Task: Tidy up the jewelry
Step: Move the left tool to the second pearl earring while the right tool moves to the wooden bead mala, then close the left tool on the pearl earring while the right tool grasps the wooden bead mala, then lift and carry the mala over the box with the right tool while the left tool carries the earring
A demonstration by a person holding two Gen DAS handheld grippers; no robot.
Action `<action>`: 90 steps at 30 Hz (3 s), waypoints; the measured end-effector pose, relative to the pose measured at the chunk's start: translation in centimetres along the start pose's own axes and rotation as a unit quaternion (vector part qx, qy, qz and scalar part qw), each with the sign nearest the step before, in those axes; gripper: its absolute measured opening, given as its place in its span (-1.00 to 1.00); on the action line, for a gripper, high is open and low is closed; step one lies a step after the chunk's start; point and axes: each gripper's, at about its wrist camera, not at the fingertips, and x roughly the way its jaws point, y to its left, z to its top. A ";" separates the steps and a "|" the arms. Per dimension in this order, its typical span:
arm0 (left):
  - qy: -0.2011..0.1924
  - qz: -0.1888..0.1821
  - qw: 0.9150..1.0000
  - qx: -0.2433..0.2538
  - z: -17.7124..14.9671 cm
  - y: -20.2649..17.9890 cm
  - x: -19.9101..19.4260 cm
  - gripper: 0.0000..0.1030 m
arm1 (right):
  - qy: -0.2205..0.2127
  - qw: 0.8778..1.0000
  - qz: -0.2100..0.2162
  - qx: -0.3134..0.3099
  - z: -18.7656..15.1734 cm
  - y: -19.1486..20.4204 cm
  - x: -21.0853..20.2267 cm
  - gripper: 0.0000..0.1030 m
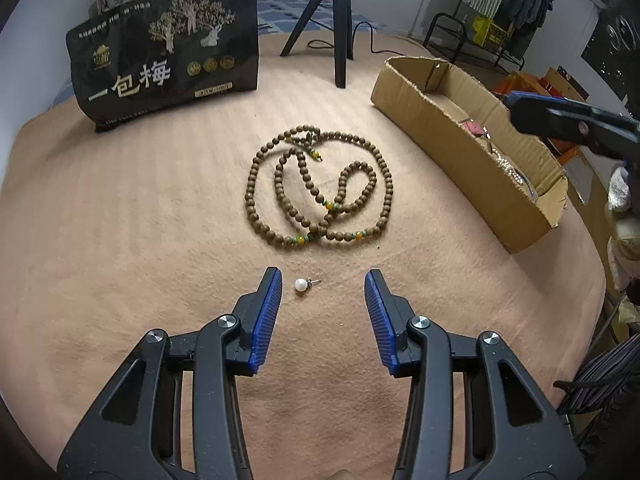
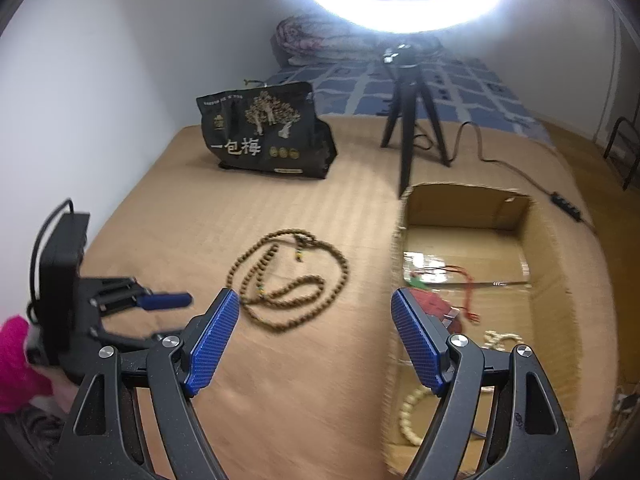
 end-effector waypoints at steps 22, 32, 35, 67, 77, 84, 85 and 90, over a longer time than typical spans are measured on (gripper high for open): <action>0.015 0.004 1.000 0.006 -1.6 0.6 3.5 -0.87 | 0.082 0.995 0.051 0.004 0.4 4.3 10.1 0.52; 0.010 0.014 1.000 -0.008 -2.4 1.9 2.7 -0.91 | 0.103 0.993 0.055 0.001 0.0 4.7 12.9 0.52; 0.011 0.022 1.000 -0.007 -2.9 2.5 2.3 -0.91 | 0.109 0.993 0.051 -0.014 -0.1 5.3 13.6 0.52; -0.033 0.051 0.997 -0.038 -3.7 4.1 -4.6 -0.91 | 0.064 0.993 0.043 -0.094 0.5 6.9 9.1 -0.80; -0.063 0.047 0.996 -0.030 -2.8 2.2 -7.2 -0.91 | -0.003 0.994 0.058 -0.092 3.9 7.4 2.9 -0.80; -0.087 0.037 0.995 -0.024 -2.0 0.9 -9.0 -0.91 | -0.045 0.992 0.057 -0.099 6.7 7.5 -2.3 -0.80; -0.091 0.036 0.995 -0.023 -1.8 0.7 -9.4 -0.91 | -0.053 0.992 0.056 -0.102 7.2 7.5 -3.2 -0.80; -0.114 0.023 0.993 -0.014 -0.5 -0.7 -10.8 -0.91 | -0.083 0.989 0.056 -0.108 8.7 7.4 -7.0 -0.80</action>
